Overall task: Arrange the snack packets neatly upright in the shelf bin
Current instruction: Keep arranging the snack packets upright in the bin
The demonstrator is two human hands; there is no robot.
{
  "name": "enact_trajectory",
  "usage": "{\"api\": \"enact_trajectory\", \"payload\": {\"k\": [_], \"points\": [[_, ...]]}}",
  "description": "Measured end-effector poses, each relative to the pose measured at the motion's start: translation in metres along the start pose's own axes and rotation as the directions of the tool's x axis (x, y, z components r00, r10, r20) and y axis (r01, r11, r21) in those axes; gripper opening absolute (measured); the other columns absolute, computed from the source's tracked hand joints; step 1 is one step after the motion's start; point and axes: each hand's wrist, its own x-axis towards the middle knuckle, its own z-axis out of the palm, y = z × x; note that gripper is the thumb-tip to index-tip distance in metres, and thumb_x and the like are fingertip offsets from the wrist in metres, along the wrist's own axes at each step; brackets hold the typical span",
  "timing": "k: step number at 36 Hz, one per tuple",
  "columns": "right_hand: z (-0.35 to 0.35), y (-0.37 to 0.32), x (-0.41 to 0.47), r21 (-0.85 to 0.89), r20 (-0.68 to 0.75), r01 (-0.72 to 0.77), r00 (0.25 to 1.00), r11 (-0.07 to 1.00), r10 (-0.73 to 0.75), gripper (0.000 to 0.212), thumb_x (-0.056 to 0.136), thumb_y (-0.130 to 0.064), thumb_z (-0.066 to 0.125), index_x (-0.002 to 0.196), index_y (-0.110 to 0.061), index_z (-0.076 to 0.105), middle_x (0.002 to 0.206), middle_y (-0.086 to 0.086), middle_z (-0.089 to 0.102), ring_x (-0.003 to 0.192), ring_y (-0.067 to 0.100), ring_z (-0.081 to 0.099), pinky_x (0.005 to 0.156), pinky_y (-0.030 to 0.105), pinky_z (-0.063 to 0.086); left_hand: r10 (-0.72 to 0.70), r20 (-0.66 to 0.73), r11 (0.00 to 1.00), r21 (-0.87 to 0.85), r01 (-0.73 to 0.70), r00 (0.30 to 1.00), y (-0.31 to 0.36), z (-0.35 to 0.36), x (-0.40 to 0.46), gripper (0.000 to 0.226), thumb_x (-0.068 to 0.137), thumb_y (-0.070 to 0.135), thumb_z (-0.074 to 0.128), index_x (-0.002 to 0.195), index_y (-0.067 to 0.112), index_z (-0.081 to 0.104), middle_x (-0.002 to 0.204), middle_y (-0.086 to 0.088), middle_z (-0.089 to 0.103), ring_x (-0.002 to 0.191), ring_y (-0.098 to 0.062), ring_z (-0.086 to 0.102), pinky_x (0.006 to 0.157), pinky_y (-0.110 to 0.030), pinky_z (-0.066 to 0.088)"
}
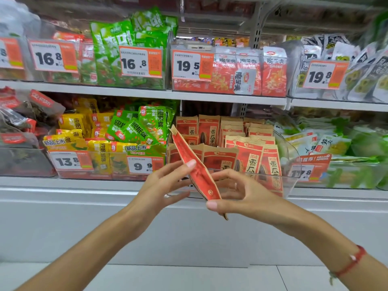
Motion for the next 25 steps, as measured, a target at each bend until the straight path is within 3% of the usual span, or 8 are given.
{"api": "enact_trajectory", "payload": {"k": [3,5,8,13,17,21,23,25], "points": [[0.001,-0.001,-0.001,-0.031,-0.002,0.039,0.999,0.999,-0.039,0.056,0.069,-0.059,0.067,0.118,-0.033,0.06,0.115,-0.017,0.067,0.107,-0.004,0.061,0.098,0.028,0.047,0.0,0.042,1.0,0.017,-0.001,0.999,0.0,0.0,-0.003,0.05,0.068,0.04,0.08,0.112,0.021,0.069,0.106,0.004,0.074,0.102,-0.009,0.068,0.078,-0.022,0.057],[0.002,-0.002,0.001,-0.004,-0.084,0.079,0.993,0.997,-0.079,0.051,0.071,-0.059,0.061,0.114,-0.032,0.064,0.109,-0.017,0.07,0.103,-0.004,0.063,0.095,0.027,0.05,-0.001,0.067,0.997,0.081,-0.005,0.998,-0.003,0.002,-0.004,0.059,0.062,0.041,0.082,0.116,0.024,0.068,0.11,0.005,0.073,0.103,-0.009,0.068,0.079,-0.022,0.057],[0.001,-0.004,0.002,0.079,-0.201,0.128,0.973,0.989,-0.11,0.04,0.077,-0.048,0.061,0.112,-0.03,0.066,0.101,-0.01,0.073,0.094,0.006,0.069,0.091,0.029,0.054,-0.016,0.088,0.987,0.159,0.002,0.996,-0.009,0.005,-0.005,0.055,0.047,0.045,0.085,0.101,0.039,0.073,0.103,0.011,0.073,0.099,-0.007,0.069,0.083,-0.026,0.057],[-0.004,0.0,0.002,0.196,-0.2,0.148,0.974,0.969,-0.108,0.02,0.09,-0.025,0.061,0.106,-0.024,0.072,0.097,0.002,0.075,0.093,0.02,0.071,0.086,0.027,0.056,0.024,0.063,0.977,0.208,-0.037,0.998,-0.012,0.012,-0.006,0.04,0.053,0.039,0.085,0.089,0.05,0.072,0.106,0.012,0.07,0.095,-0.005,0.07,0.086,-0.028,0.057],[-0.005,0.005,0.005,0.235,-0.197,0.16,0.974,0.959,-0.114,0.021,0.082,-0.029,0.064,0.1,-0.024,0.074,0.096,0.006,0.075,0.093,0.021,0.071,0.08,0.024,0.057,0.074,0.033,0.968,0.239,-0.079,0.997,-0.01,0.016,-0.008,0.059,0.049,0.045,0.085,0.106,0.041,0.068,0.104,0.016,0.069,0.092,0.0,0.069,0.089,-0.027,0.054],[-0.006,0.003,0.001,0.282,-0.161,0.204,0.973,0.938,-0.163,0.02,0.085,-0.017,0.062,0.097,-0.026,0.076,0.101,0.001,0.075,0.096,0.018,0.07,0.081,0.023,0.056,0.186,-0.149,0.974,0.157,-0.163,0.971,-0.004,0.019,-0.008,0.074,0.04,0.051,0.086,0.109,0.035,0.065,0.099,0.016,0.069,0.087,0.002,0.069,0.079,-0.023,0.055],[-0.002,-0.002,-0.004,0.181,-0.152,0.236,0.966,0.955,-0.21,0.031,0.087,-0.008,0.063,0.106,-0.03,0.07,0.105,-0.009,0.073,0.099,0.01,0.069,0.085,0.022,0.055,0.237,-0.259,0.969,0.129,-0.21,0.936,-0.002,0.016,-0.006,0.071,0.045,0.049,0.085,0.111,0.035,0.062,0.097,0.017,0.067,0.086,0.006,0.067,0.076,-0.02,0.056],[0.008,-0.002,-0.008,-0.011,-0.157,0.268,0.951,0.963,-0.266,0.044,0.084,-0.017,0.071,0.119,-0.04,0.06,0.112,-0.021,0.067,0.105,0.0,0.063,0.089,0.02,0.051,0.273,-0.316,0.961,0.141,-0.24,0.909,-0.001,0.014,-0.005,0.077,0.045,0.052,0.09,0.114,0.034,0.062,0.099,0.017,0.069,0.09,0.007,0.066,0.077,-0.015,0.053]]}}
